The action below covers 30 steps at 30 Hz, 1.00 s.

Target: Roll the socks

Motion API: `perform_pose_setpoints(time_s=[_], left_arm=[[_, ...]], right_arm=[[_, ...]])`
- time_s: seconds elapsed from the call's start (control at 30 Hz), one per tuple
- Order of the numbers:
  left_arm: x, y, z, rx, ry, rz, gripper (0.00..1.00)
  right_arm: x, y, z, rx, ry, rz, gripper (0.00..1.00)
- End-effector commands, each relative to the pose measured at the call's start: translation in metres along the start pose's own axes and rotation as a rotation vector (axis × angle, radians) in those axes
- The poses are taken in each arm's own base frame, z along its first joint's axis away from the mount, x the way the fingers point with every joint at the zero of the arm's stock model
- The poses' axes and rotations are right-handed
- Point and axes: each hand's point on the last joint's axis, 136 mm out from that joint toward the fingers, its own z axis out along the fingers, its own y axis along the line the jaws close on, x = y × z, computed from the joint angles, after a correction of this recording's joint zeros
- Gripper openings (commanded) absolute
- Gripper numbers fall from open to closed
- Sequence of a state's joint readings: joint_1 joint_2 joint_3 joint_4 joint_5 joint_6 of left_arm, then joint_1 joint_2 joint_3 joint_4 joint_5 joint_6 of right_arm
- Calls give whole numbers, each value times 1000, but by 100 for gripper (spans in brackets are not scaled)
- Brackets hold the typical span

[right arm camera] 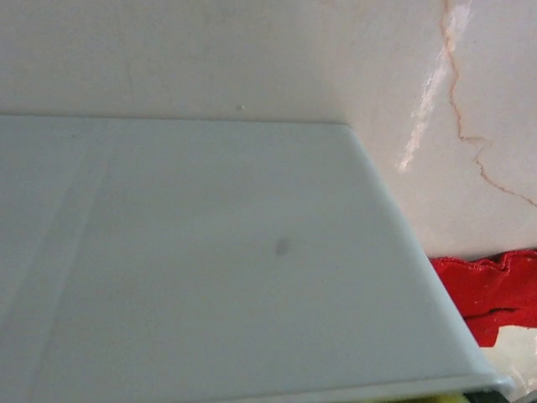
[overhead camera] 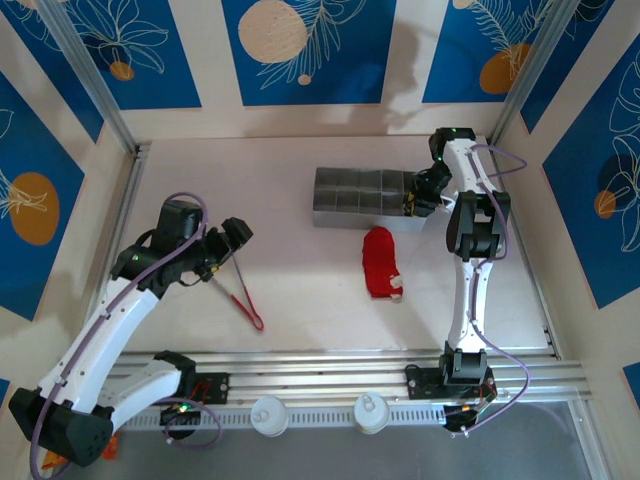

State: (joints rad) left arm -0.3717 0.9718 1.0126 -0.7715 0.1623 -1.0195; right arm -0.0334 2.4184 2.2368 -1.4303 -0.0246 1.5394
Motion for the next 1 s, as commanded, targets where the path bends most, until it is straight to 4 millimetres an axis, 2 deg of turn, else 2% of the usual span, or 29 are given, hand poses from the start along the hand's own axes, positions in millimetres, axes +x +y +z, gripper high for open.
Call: perform_pose_setpoints(time_s=[0.0,0.1,0.27,0.37,0.47,0.73,0.8,0.97], left_arm=[[-1,-4,-3,8,-10,-5,94],[-1,-3,-3,13,-12,-13,94],[1,-2,-4,14,-6,-11,94],[3,-1,-6,14,-4,-7,94],[3,-1,-6,15,-6,-9,94],[4,0,-5,18,-3,-12,94],[4,0,-4,19,-1,-13,94],[5,0,-2,22,3,-18,94]], right_arm=[[-23,-18,9,93,-110,-20,35],[-15,-16,5,59,-87,-53,45],[1,-2,-2,-40,-31,-108,51],[9,2,-17,-82,-28,-132,60],[13,2,-26,-107,-25,-136,60],[20,-3,-30,-108,-19,-149,58],[20,-5,-31,-105,-22,-145,50],[22,-8,-35,-108,-16,-145,52]])
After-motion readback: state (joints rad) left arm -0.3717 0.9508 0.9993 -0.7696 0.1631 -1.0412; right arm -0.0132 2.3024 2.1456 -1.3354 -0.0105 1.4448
